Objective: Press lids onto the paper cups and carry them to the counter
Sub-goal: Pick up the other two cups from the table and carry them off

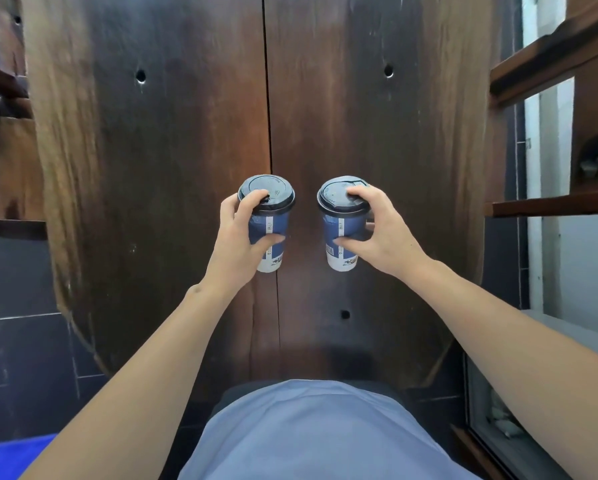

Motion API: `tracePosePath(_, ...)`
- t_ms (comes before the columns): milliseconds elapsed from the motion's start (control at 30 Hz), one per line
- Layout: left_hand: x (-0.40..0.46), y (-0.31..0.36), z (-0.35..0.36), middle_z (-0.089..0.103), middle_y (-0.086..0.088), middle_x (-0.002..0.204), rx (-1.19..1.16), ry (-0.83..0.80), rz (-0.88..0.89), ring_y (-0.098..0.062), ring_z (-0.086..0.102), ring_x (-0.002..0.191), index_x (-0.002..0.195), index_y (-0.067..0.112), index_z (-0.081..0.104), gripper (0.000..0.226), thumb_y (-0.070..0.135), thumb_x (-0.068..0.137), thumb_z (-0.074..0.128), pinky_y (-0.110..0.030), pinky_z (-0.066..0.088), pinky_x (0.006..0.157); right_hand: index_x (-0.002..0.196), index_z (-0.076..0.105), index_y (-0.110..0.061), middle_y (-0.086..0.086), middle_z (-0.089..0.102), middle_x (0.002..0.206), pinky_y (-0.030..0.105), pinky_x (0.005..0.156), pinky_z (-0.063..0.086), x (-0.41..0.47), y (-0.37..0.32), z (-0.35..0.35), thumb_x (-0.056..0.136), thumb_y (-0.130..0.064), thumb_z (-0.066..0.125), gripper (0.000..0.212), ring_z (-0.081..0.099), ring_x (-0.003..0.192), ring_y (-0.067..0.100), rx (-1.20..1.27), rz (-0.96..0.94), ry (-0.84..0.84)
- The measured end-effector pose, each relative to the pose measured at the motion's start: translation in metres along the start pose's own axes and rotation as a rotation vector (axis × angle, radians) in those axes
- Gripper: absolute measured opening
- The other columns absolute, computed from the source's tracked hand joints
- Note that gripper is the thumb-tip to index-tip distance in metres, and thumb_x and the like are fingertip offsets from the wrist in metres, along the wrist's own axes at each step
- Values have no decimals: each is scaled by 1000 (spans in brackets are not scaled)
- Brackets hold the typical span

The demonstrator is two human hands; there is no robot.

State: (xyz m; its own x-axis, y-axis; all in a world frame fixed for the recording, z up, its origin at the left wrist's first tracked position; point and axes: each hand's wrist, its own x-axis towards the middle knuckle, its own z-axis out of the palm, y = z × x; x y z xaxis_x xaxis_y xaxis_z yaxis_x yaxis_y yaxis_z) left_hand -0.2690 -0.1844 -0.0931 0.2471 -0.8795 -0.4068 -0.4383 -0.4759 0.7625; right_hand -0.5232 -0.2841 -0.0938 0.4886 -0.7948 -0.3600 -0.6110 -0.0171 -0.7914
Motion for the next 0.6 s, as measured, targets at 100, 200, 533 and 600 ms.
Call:
tracePosePath(100, 7, -6, -3, 39, -11, 151, -47, 44, -4, -14, 44, 133, 147, 19, 45, 75, 6, 85, 83, -32, 52, 106, 140, 43, -31, -7, 50, 143, 39, 99, 55, 7, -1, 5, 75, -15, 89, 81, 55, 125, 14, 37, 50, -21)
tracePosePath(200, 13, -8, -7, 44, -9, 146, -65, 78, 0, -12, 47, 127, 145, 16, 47, 74, 5, 83, 85, -8, 47, 96, 139, 42, -32, -5, 49, 143, 43, 97, 57, 11, -3, 12, 75, -14, 88, 82, 56, 124, 19, 56, 45, -38)
tracePosePath(533, -20, 18, -19, 47, -8, 138, -134, 174, 75, -8, 53, 117, 138, 20, 52, 71, -1, 79, 86, 0, 44, 86, 133, 38, -37, -4, 50, 140, 41, 97, 58, 2, -47, 2, 76, -15, 86, 78, 56, 125, 20, 139, -55, 46)
tracePosePath(600, -33, 29, -26, 47, -8, 138, -138, 224, 109, -11, 53, 118, 139, 17, 52, 72, -1, 79, 86, 0, 44, 87, 134, 37, -36, -5, 50, 140, 38, 97, 58, -3, -60, -6, 77, -15, 86, 78, 56, 125, 18, 149, -101, 70)
